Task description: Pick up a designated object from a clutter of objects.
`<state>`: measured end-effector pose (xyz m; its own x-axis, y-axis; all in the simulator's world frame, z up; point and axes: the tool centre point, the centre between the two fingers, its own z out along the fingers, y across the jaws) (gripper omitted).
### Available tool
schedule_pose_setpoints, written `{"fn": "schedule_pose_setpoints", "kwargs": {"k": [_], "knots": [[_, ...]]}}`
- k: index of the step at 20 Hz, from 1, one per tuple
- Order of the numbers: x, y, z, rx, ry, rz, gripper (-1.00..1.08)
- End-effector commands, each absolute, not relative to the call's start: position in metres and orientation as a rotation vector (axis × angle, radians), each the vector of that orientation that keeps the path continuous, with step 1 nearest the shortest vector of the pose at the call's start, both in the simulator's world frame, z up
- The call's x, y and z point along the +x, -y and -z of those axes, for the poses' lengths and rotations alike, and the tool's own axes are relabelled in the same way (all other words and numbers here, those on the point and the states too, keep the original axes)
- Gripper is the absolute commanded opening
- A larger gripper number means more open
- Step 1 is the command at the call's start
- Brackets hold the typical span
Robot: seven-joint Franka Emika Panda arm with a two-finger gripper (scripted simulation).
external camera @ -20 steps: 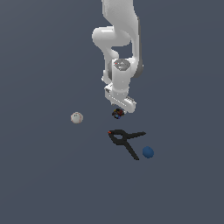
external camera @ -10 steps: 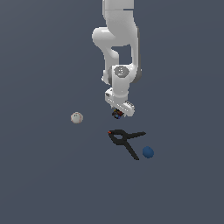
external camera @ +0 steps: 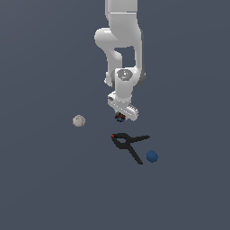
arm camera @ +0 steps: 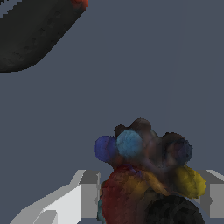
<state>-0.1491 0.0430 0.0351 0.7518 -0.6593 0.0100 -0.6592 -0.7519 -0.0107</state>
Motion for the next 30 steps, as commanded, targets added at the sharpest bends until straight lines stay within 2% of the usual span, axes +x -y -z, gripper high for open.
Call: {"fn": "schedule_pose_setpoints", "kwargs": {"k": [1, 17, 30], "knots": [[-0.154, -0.042, -0.030, -2.940, -1.107, 0.000, -1.00], [-0.148, -0.029, -0.053, -2.935, -1.104, 0.020, -1.00], [-0.143, 0.030, -0.128, -2.933, -1.103, 0.014, -1.00]]}}
